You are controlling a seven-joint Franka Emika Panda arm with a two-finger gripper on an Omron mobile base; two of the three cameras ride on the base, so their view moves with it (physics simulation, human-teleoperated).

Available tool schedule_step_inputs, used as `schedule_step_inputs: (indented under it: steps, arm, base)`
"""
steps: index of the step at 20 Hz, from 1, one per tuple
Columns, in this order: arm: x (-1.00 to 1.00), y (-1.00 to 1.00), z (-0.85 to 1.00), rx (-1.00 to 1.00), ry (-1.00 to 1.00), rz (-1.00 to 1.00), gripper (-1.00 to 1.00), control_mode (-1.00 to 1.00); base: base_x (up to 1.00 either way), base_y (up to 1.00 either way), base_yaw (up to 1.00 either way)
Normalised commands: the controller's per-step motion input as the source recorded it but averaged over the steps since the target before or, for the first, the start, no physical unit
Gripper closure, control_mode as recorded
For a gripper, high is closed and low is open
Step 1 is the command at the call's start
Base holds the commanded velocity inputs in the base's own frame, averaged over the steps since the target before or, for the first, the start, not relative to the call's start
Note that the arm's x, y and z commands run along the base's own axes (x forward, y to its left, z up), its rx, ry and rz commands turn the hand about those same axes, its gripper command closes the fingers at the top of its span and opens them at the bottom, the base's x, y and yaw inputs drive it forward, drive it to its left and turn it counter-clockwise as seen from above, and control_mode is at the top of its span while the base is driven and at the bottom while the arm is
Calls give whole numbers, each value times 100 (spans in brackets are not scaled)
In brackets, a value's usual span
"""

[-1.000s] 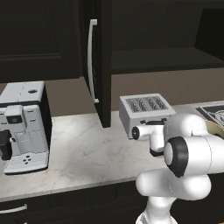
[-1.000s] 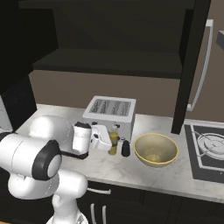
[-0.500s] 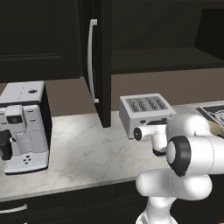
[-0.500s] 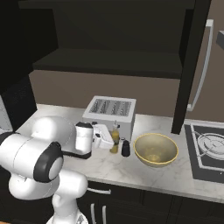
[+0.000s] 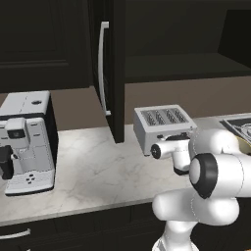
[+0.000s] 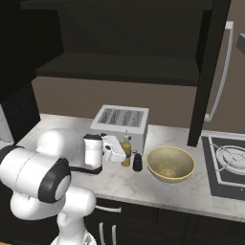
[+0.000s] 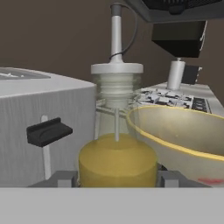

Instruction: Retrieve the bottle and the shaker from the cabinet and place them next to the mixing bowl on the counter. Then add garlic from the fridge to the mixing bowl.

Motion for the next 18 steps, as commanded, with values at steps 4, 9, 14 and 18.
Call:
schedule_step_inputs:
  steps: [4,9,14,18]
  arm:
    - [0,0,-4,0,-9,0,100,-100]
    - [0,0,-5,0,-11,0,100,-100]
    - [0,0,-4,0,-5,0,100,-100]
    - [0,0,0,0,0,0,-100,-100]
  base:
    - [0,0,0]
    - [0,0,0]
    - [0,0,0]
    - [0,0,0]
